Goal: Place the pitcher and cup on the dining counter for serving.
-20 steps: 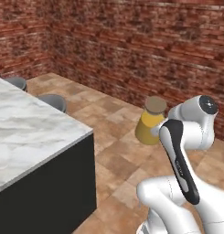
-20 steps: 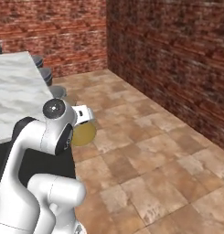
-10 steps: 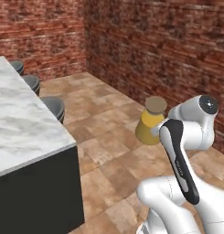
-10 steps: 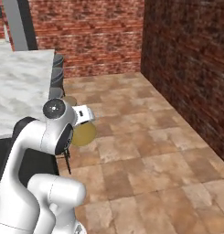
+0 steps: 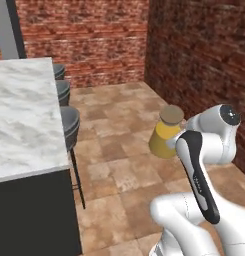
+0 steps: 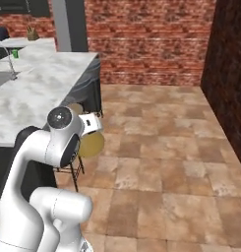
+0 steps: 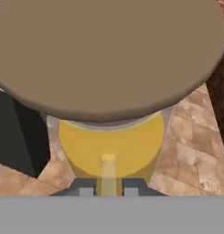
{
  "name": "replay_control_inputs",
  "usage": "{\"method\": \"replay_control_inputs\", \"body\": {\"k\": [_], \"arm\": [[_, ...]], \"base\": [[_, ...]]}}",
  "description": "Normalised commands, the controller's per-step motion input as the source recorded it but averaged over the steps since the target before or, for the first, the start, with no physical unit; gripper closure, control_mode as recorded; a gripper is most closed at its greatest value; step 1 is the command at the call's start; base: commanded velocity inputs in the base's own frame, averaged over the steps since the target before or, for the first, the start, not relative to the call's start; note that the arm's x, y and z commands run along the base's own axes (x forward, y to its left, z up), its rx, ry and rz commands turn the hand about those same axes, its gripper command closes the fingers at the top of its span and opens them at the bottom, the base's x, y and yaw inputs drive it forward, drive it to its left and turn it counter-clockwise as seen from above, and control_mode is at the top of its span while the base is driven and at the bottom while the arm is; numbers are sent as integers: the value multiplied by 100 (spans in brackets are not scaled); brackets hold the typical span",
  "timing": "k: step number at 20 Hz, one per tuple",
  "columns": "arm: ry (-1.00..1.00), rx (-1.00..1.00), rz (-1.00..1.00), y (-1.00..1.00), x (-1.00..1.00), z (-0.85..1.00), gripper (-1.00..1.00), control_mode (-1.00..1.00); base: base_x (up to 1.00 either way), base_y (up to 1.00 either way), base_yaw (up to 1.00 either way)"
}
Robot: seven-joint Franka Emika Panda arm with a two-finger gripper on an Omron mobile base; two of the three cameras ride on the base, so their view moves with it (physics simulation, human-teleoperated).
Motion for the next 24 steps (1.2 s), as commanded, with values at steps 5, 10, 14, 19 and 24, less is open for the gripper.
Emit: {"method": "replay_control_inputs", "body": {"k": [5, 10, 14, 19, 24], "arm": [[0, 0, 0, 0, 0, 0, 100, 100], [0, 0, 0, 0, 0, 0, 100, 100], [0, 0, 0, 0, 0, 0, 100, 100], [0, 0, 0, 0, 0, 0, 100, 100], [0, 0, 0, 0, 0, 0, 100, 100]], "base": [[85, -66, 54], [84, -65, 55], [75, -63, 57], [70, -56, 61], [64, -55, 62]]}}
